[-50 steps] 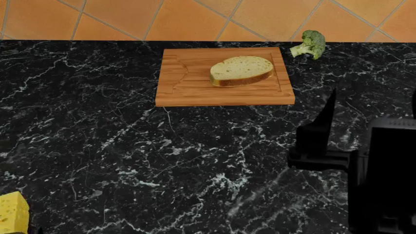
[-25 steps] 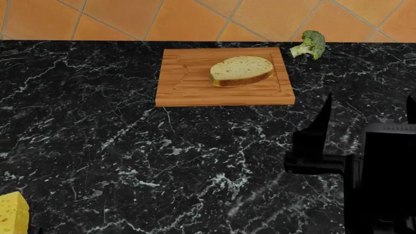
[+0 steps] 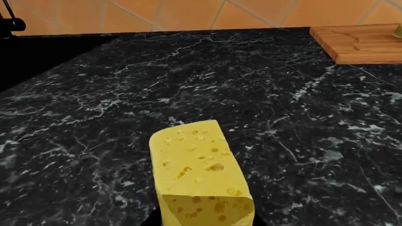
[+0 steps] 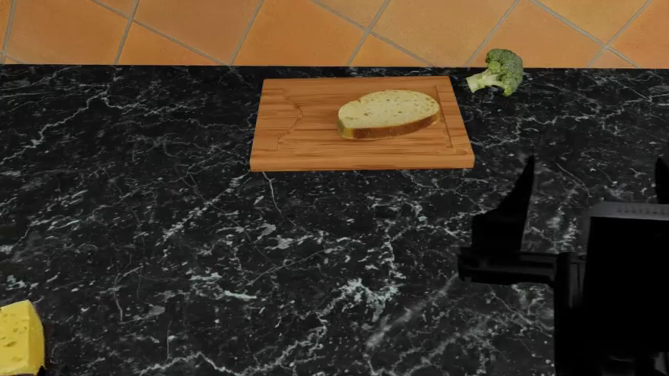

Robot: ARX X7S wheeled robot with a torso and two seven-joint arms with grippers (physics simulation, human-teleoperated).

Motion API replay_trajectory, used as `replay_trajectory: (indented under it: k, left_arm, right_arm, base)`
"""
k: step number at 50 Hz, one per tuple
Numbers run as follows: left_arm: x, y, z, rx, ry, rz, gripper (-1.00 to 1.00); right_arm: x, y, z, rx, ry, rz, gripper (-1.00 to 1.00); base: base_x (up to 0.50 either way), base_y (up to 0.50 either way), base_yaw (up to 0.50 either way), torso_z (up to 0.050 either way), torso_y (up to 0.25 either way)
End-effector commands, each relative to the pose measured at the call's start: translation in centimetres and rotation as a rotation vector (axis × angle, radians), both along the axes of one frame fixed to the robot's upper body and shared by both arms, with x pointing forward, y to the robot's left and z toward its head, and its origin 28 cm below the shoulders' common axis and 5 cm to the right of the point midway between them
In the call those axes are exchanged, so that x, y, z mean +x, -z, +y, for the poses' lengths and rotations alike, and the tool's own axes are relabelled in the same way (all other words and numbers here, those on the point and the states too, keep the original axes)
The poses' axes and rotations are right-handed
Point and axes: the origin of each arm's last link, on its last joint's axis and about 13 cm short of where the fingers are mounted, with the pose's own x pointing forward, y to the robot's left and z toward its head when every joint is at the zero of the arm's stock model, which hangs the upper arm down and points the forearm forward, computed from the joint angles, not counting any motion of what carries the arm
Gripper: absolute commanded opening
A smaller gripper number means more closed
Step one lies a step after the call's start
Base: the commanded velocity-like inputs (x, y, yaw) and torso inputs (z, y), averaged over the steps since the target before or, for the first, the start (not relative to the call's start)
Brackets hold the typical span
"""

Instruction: Pick up the wedge of cheese and place it on the slice of bread to prepare a simple cheese on bread dish.

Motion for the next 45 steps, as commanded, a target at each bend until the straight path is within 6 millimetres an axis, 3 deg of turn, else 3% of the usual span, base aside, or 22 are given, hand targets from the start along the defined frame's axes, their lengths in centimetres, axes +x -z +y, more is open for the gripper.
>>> replay_trajectory:
  k: [1,14,29,39,45]
  left_arm:
    - [0.3,-2.8,0.1,0.034,0.022,-0.058,-1.0]
    - [3.2,-6.8,-0.8,0.068,0.107,-0.143,-1.0]
    - [5.9,-8.9,-1.9,0.085,0.215,-0.17,-1.0]
    - [8.2,-10.9,-2.7,0.093,0.252,-0.189,-1.0]
    - [9.5,-11.9,-3.5,0.1,0.271,-0.198,-1.0]
  right_arm:
    - [-0.2,-0.1,-0.1,0.002,0.003,-0.007,1.0]
    - [-0.2,-0.1,-0.1,0.003,0.004,-0.01,1.0]
    - [-0.3,-0.3,-0.2,0.004,0.007,-0.013,1.0]
    - [-0.1,-1.1,-0.3,0.006,0.02,-0.021,1.0]
    - [0.3,-2.6,-0.2,-0.01,0.012,-0.043,1.0]
  base:
    - [0.0,0.0,0.0,0.0,0.0]
    - [0.0,0.0,0.0,0.0,0.0]
    - [0.0,0.0,0.0,0.0,0.0]
    - [0.0,0.0,0.0,0.0,0.0]
    - [0.0,0.0,0.0,0.0,0.0]
